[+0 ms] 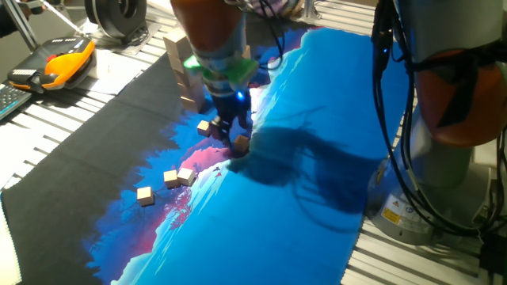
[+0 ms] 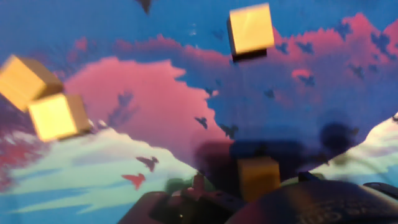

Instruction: Stack the blocks in a vertical line of five

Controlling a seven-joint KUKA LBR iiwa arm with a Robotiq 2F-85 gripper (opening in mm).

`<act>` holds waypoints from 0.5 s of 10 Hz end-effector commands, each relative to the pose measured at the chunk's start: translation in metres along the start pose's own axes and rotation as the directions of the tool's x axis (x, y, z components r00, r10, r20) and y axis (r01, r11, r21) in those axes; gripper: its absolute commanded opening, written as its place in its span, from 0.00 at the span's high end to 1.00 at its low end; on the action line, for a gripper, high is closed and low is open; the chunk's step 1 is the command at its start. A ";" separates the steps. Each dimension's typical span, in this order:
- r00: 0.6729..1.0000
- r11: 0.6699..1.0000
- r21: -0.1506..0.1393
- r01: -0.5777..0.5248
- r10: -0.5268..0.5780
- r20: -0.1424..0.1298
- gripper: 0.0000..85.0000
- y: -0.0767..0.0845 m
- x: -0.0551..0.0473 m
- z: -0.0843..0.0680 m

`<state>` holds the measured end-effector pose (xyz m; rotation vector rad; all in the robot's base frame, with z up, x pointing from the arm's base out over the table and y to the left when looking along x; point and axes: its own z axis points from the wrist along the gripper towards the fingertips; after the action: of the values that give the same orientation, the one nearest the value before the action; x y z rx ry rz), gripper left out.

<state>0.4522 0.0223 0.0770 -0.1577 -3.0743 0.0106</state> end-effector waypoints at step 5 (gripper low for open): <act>0.998 0.999 -0.034 -0.010 0.012 0.062 0.20 -0.010 -0.043 0.001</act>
<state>0.4947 0.0079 0.0735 -0.1798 -3.1378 -0.0360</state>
